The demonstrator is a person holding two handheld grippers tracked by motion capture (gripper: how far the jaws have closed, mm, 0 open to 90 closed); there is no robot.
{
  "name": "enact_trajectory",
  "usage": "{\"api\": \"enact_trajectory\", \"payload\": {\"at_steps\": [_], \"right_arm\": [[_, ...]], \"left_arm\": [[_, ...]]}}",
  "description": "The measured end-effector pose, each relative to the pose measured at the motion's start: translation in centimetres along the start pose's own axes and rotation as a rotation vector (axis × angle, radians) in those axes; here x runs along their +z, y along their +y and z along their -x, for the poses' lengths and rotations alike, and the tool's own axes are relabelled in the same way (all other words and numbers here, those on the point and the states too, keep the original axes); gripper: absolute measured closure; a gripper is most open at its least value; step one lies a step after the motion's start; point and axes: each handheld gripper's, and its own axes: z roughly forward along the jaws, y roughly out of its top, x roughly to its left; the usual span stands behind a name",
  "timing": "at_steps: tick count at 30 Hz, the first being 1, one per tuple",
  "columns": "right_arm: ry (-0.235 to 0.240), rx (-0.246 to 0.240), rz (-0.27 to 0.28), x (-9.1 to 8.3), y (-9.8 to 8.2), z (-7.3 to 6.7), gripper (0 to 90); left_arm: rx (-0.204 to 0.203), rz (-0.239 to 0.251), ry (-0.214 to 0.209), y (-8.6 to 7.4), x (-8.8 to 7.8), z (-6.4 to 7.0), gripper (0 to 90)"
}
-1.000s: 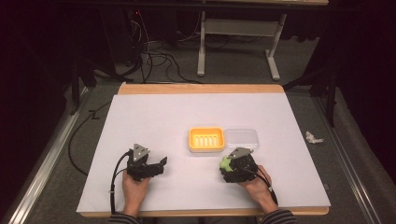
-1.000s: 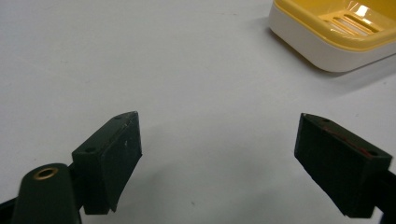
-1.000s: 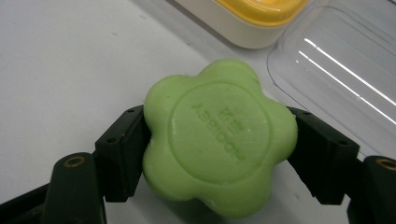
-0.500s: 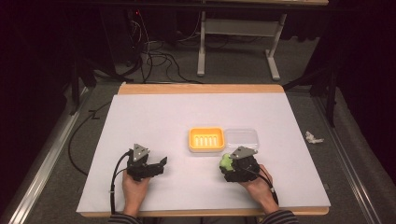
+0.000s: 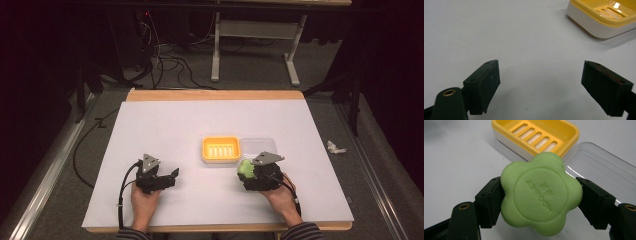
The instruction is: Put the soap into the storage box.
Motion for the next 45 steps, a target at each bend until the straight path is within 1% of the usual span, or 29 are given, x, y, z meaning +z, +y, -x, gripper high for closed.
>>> {"api": "enact_trajectory", "payload": {"at_steps": [6, 8, 10, 13, 14, 17, 18, 23, 28, 29, 31, 34, 36, 37, 38, 39, 41, 45], "right_arm": [[0.008, 0.020, 0.023, -0.4, 0.7, 0.4, 26.9], [0.012, 0.026, 0.019, -0.6, 1.0, 0.5, 26.9], [0.021, 0.031, 0.034, -0.6, 1.3, 0.6, 26.9], [0.030, 0.041, 0.036, -0.8, 1.7, 0.9, 26.9], [0.028, 0.038, 0.039, -0.8, 1.8, 1.0, 26.9], [0.037, 0.052, 0.046, -0.8, 2.1, 1.1, 26.9], [0.036, 0.047, 0.047, -0.9, 2.2, 1.2, 26.9], [0.045, 0.063, 0.054, -0.8, 2.8, 1.6, 26.9], [0.059, 0.068, 0.062, -0.4, 3.5, 1.9, 27.0], [0.058, 0.070, 0.054, -0.4, 3.6, 2.0, 26.9], [0.068, 0.082, 0.055, -0.2, 3.9, 2.1, 26.9], [0.077, 0.086, 0.063, 0.1, 4.2, 2.3, 26.9], [0.076, 0.087, 0.057, 0.3, 4.4, 2.4, 26.9], [0.081, 0.100, 0.057, 0.3, 4.5, 2.4, 26.9], [0.084, 0.095, 0.062, 0.4, 4.6, 2.5, 27.0], [0.085, 0.101, 0.052, 0.4, 4.7, 2.5, 26.9], [0.087, 0.102, 0.058, 0.5, 4.9, 2.5, 26.9], [0.096, 0.112, 0.051, 1.1, 5.6, 2.8, 26.9]], "left_arm": [[-0.001, 0.000, -0.003, 0.0, 0.0, 0.0, 16.1], [0.000, -0.001, -0.004, 0.0, 0.0, 0.0, 16.2], [-0.001, -0.001, -0.004, 0.0, 0.0, 0.0, 16.2], [-0.001, 0.000, -0.006, 0.0, -0.1, 0.0, 16.3], [-0.005, 0.002, -0.007, 0.0, -0.1, 0.0, 16.3], [0.000, 0.001, -0.008, 0.0, -0.1, 0.0, 16.3], [0.000, 0.000, -0.009, 0.0, -0.1, 0.0, 16.3], [0.004, -0.003, -0.008, 0.0, -0.1, 0.0, 16.5], [0.003, 0.001, -0.010, 0.0, -0.1, 0.1, 16.5], [0.003, 0.001, -0.011, 0.0, -0.1, 0.1, 16.5], [0.002, 0.000, -0.010, 0.0, -0.1, 0.1, 16.5], [0.002, -0.001, -0.011, 0.0, -0.1, 0.1, 16.6], [0.002, 0.000, -0.011, 0.0, -0.1, 0.1, 16.6], [0.003, 0.000, -0.010, 0.0, -0.1, 0.1, 16.7], [0.003, -0.001, -0.011, 0.0, -0.1, 0.1, 16.8], [0.003, -0.001, -0.011, 0.0, -0.1, 0.1, 16.8], [0.003, -0.001, -0.011, 0.0, -0.1, 0.1, 16.9], [0.003, 0.000, -0.011, 0.0, -0.1, 0.1, 17.0]]}}
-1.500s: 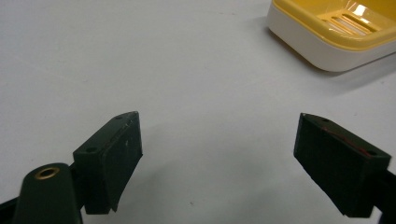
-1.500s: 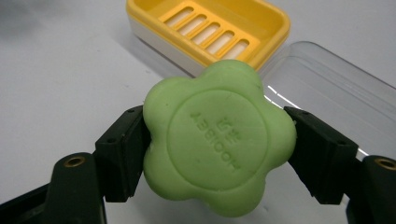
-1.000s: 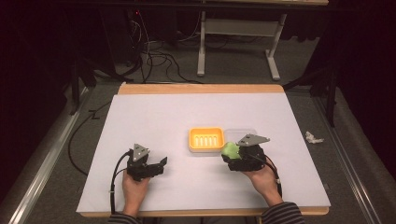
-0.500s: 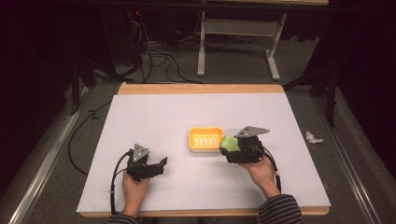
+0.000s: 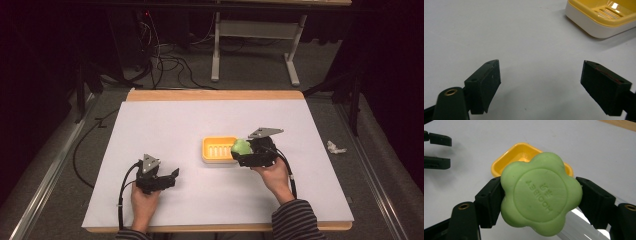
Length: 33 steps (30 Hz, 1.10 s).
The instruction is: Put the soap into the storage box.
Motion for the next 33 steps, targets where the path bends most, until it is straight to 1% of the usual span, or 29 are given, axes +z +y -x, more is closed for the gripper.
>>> {"api": "enact_trajectory", "payload": {"at_steps": [4, 8, 13, 21, 23, 27, 33], "right_arm": [[0.003, -0.001, -0.021, 0.8, 0.6, 0.0, 26.9], [0.012, -0.003, -0.029, 1.4, 1.0, 0.1, 26.9], [0.009, 0.002, -0.051, 2.3, 1.5, 0.2, 26.9], [0.007, 0.000, -0.077, 3.2, 1.8, 0.1, 26.9], [0.009, 0.006, -0.082, 3.5, 2.0, 0.2, 26.9], [0.006, 0.009, -0.100, 4.3, 2.3, 0.1, 26.9], [0.004, 0.004, -0.121, 5.3, 2.6, 0.0, 26.9]], "left_arm": [[0.001, -0.001, -0.001, 0.0, 0.0, 0.0, 17.1], [0.000, -0.001, 0.000, 0.0, 0.0, 0.0, 17.2], [-0.003, 0.000, -0.001, 0.0, 0.0, 0.0, 17.3], [-0.008, 0.000, -0.004, 0.0, 0.0, 0.0, 17.3], [-0.002, -0.001, -0.003, 0.0, 0.0, 0.0, 17.3], [-0.007, 0.000, -0.002, 0.0, 0.0, 0.0, 17.3], [-0.004, -0.001, -0.003, 0.0, 0.0, 0.0, 17.3]]}}
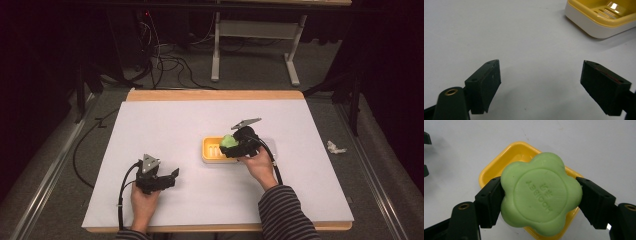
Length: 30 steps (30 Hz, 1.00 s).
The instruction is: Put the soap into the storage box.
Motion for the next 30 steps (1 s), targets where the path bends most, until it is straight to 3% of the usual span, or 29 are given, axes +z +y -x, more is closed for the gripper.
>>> {"api": "enact_trajectory", "payload": {"at_steps": [17, 26, 30], "right_arm": [[-0.034, 0.001, -0.083, 2.4, 0.3, 0.0, 26.7], [-0.048, -0.022, -0.110, 3.2, 0.3, -0.2, 26.3], [-0.046, -0.018, -0.078, 2.9, 0.3, -0.3, 28.0]], "left_arm": [[0.000, -0.005, 0.000, 0.0, 0.0, -0.1, 17.4], [0.000, -0.005, 0.000, 0.0, 0.0, 0.0, 17.4], [-0.002, -0.002, 0.001, 0.0, 0.0, 0.0, 17.4]]}}
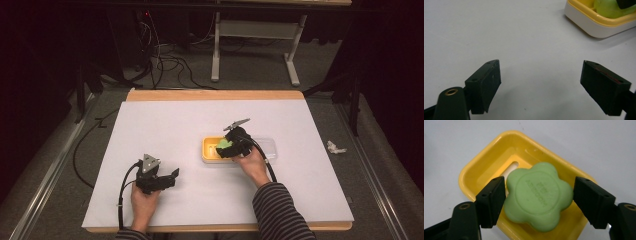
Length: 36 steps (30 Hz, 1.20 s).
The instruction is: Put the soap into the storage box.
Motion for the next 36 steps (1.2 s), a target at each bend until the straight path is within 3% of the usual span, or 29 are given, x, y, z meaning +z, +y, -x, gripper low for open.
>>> {"api": "enact_trajectory", "payload": {"at_steps": [6, 14, 21, 36], "right_arm": [[-0.002, -0.015, 0.060, -1.0, -0.1, 0.0, 28.3], [-0.019, 0.010, 0.145, -3.0, -0.8, 0.5, 28.5], [-0.045, 0.044, 0.222, -5.1, -1.2, 1.3, 21.3], [-0.058, 0.080, 0.310, -7.9, -3.2, 2.5, 14.9]], "left_arm": [[0.002, -0.003, 0.002, 0.0, 0.0, 0.0, 17.4], [0.004, -0.001, 0.001, 0.0, 0.0, 0.0, 17.5], [0.010, -0.003, 0.002, 0.0, 0.0, 0.0, 17.5], [0.013, -0.004, 0.006, 0.0, 0.0, 0.0, 17.6]]}}
